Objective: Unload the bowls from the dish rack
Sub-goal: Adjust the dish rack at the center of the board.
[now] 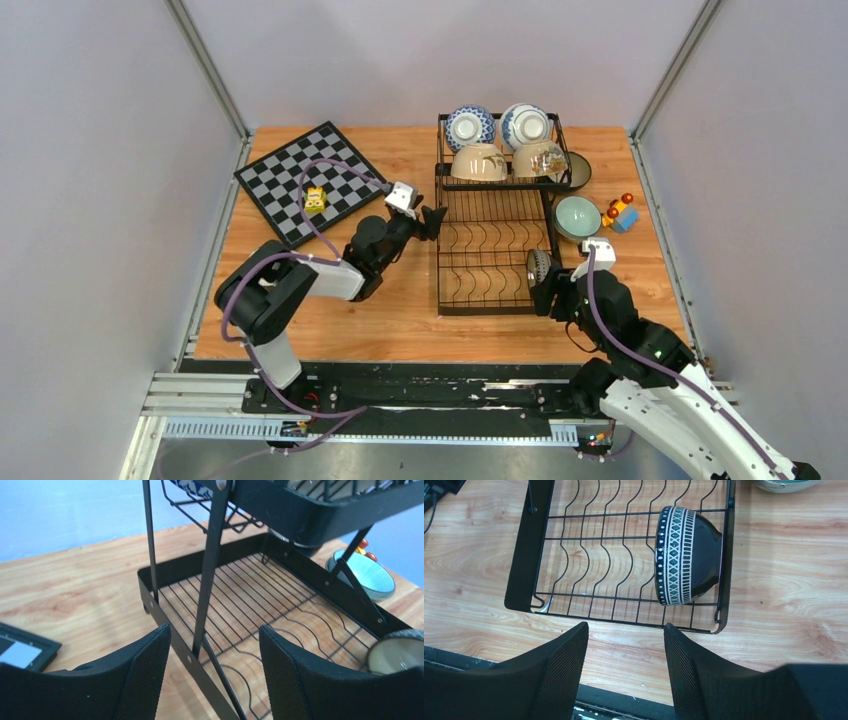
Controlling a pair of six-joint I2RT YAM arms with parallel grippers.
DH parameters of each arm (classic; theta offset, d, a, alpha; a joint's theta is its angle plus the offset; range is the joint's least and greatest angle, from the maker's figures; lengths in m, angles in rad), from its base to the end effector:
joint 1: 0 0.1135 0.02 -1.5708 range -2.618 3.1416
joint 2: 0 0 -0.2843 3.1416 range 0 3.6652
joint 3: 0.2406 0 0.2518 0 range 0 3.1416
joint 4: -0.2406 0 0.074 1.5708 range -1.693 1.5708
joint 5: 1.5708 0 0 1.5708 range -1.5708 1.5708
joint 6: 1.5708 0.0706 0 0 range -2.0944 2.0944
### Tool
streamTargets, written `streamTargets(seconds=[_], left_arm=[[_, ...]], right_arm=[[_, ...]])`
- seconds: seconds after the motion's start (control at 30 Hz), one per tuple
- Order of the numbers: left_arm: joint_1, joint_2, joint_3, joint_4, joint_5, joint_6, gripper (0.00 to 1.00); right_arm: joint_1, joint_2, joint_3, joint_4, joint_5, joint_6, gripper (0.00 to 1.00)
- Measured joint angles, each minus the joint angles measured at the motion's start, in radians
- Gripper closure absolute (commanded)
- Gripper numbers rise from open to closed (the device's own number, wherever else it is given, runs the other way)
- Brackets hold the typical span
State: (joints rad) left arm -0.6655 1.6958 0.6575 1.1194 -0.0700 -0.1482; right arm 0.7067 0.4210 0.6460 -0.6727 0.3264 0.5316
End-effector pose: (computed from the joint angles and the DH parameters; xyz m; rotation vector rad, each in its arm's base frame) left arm 0.2982 -0.2278 0.2271 0.3326 1.4826 -0.6029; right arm 0.1003 0.0558 0.2818 0.0317 2.0236 0.4650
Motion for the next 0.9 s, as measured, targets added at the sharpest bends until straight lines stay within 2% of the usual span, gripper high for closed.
streamTargets(seconds=[0.2,0.4,0.6,0.7,0.9], left_arm=[[0.031,0.114,0.063,0.142,0.003,0.008,0.37],[0.042,0.166,0.128,0.203,0.008,0.009,0.41],[0.042,0.211,0.171,0.220,0.023,0.013,0.54],[0.042,0.231,0.184,0.222,0.023,0.021,0.66],[0.039,0.243,0.189,0.227,0.018,0.047,0.81]], right_arm=[[0.000,-0.016,0.000,0.001,-0.010,0.000,0.39],[0.000,-0.040,-0.008,0.006,-0.010,0.002,0.40],[0.000,-0.051,-0.023,0.009,-0.009,0.004,0.40],[0.000,-0.064,-0.026,0.009,-0.007,0.004,0.40],[0.000,-0.084,-0.033,0.010,-0.002,0.006,0.40]])
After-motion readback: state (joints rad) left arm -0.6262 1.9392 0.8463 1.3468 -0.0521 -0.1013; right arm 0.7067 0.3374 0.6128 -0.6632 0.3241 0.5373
